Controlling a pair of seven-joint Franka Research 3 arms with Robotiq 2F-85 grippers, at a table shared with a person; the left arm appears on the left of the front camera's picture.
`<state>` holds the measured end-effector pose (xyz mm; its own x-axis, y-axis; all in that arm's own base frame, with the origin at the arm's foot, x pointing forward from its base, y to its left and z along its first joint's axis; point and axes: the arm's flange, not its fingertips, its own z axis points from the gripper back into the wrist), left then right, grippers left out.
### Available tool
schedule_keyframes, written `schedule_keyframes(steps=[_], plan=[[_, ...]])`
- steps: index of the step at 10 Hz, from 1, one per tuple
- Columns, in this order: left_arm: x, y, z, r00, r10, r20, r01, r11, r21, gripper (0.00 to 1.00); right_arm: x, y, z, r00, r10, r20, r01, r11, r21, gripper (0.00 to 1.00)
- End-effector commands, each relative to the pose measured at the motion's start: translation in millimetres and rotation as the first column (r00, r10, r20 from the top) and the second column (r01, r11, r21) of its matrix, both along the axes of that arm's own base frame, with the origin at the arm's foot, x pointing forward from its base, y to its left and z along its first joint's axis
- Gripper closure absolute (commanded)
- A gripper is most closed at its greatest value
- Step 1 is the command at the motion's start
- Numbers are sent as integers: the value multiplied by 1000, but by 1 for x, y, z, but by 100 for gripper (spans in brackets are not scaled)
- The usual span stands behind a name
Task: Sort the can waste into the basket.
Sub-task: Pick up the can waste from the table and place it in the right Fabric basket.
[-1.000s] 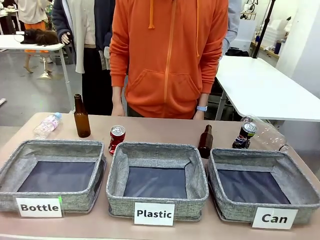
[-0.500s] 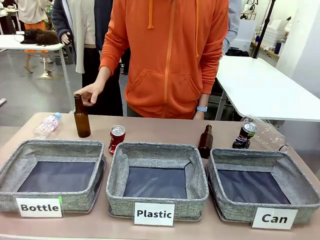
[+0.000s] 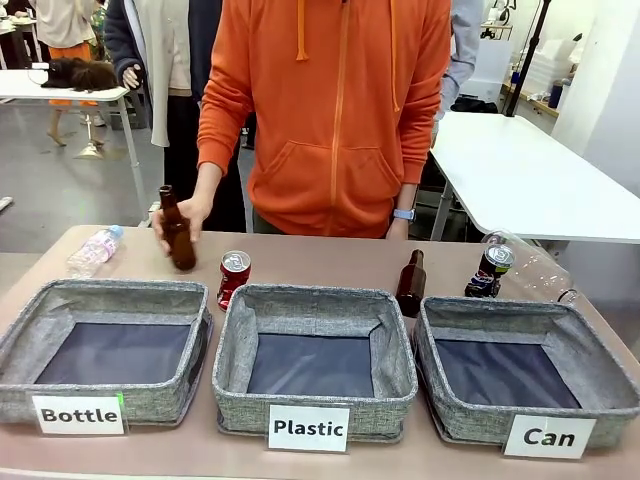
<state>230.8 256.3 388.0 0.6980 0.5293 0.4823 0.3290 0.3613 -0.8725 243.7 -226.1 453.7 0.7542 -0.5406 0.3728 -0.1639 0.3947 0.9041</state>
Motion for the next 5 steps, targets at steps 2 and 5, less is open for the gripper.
schedule_keyframes(steps=[2, 5], plan=[[25, -29, 28, 981, -181, 71, 166, 971, 173, 0, 1, -2, 3, 1000, 1, 30, 0, 1000, -10, 0], [99, -100, 73, 930, -357, 82, 280, 838, 469, 0, 1, -2, 3, 1000, 1, 30, 0, 1000, -10, 0]])
